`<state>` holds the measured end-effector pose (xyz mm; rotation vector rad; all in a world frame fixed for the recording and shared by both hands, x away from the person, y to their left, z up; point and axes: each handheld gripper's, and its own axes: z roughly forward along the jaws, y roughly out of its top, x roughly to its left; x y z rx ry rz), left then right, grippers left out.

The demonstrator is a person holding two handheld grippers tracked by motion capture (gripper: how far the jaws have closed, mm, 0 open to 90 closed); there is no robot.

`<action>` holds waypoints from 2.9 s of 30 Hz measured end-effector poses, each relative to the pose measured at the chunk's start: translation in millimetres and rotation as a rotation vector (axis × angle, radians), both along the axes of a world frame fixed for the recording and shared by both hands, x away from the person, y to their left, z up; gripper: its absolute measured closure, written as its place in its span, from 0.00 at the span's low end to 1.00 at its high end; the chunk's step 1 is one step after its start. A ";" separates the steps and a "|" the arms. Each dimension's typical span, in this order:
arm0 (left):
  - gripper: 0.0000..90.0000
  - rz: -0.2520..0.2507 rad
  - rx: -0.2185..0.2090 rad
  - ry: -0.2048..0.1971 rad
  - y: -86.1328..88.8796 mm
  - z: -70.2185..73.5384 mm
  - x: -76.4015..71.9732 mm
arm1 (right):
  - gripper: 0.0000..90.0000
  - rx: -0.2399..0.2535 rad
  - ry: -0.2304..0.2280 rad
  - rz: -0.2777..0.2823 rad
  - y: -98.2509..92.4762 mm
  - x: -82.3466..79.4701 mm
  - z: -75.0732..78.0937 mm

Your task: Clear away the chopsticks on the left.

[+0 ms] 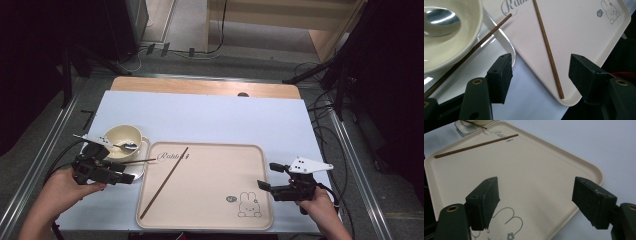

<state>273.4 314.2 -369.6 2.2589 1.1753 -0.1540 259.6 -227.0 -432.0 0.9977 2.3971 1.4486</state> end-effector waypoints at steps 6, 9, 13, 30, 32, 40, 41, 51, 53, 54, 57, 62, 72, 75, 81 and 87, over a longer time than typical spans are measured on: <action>0.40 0.021 0.009 -0.013 15.2 1.6 -2.0 | 0.24 0.000 0.004 -0.010 -0.2 0.5 -0.3; 0.40 0.032 0.021 -0.030 24.1 0.6 -3.9 | 0.24 0.000 0.001 -0.015 -0.7 0.7 -0.7; 0.40 0.032 0.026 -0.040 29.2 -0.3 -5.4 | 0.24 -0.003 -0.009 -0.017 -0.7 0.7 -0.9; 0.38 0.051 0.168 -0.112 57.7 -12.8 0.3 | 0.24 -0.025 -0.011 -0.015 1.8 0.7 -3.1; 0.40 0.041 0.184 -0.125 57.8 -13.6 1.5 | 0.24 -0.027 -0.009 -0.013 1.9 0.9 -3.5; 0.49 -0.029 0.253 -0.173 59.6 -23.1 15.5 | 0.24 -0.028 -0.004 -0.018 1.8 1.1 -4.2; 0.50 -0.043 0.263 -0.174 59.3 -23.8 17.5 | 0.24 -0.030 -0.003 -0.017 1.6 1.2 -4.2; 0.59 -0.120 0.360 -0.188 55.7 -33.5 25.5 | 0.24 -0.033 -0.003 -0.015 1.1 0.9 -4.5; 0.61 -0.122 0.382 -0.194 58.1 -36.7 27.5 | 0.24 -0.035 -0.001 -0.015 1.9 1.2 -4.8; 0.62 -0.126 0.390 -0.189 58.6 -38.2 28.3 | 0.24 -0.037 -0.002 -0.014 2.2 1.2 -5.0; 0.62 -0.136 0.408 -0.177 58.9 -42.3 29.7 | 0.24 -0.043 0.002 -0.009 3.8 1.1 -5.2; 0.62 -0.154 0.438 -0.173 56.8 -48.3 32.1 | 0.24 -0.045 0.003 -0.008 4.0 1.3 -5.6; 0.75 -0.179 0.448 -0.176 55.6 -51.5 33.1 | 0.24 -0.046 0.002 -0.008 3.9 1.4 -5.8; 0.81 -0.188 0.435 -0.162 55.9 -51.5 32.2 | 0.24 -0.044 0.001 -0.010 4.1 1.4 -5.8; 0.88 -0.212 0.416 -0.132 56.0 -51.0 30.4 | 0.24 -0.045 0.001 -0.009 4.0 1.2 -5.5; 0.90 -0.222 0.391 -0.107 56.1 -51.0 29.2 | 0.25 -0.042 0.007 -0.005 3.9 1.2 -5.5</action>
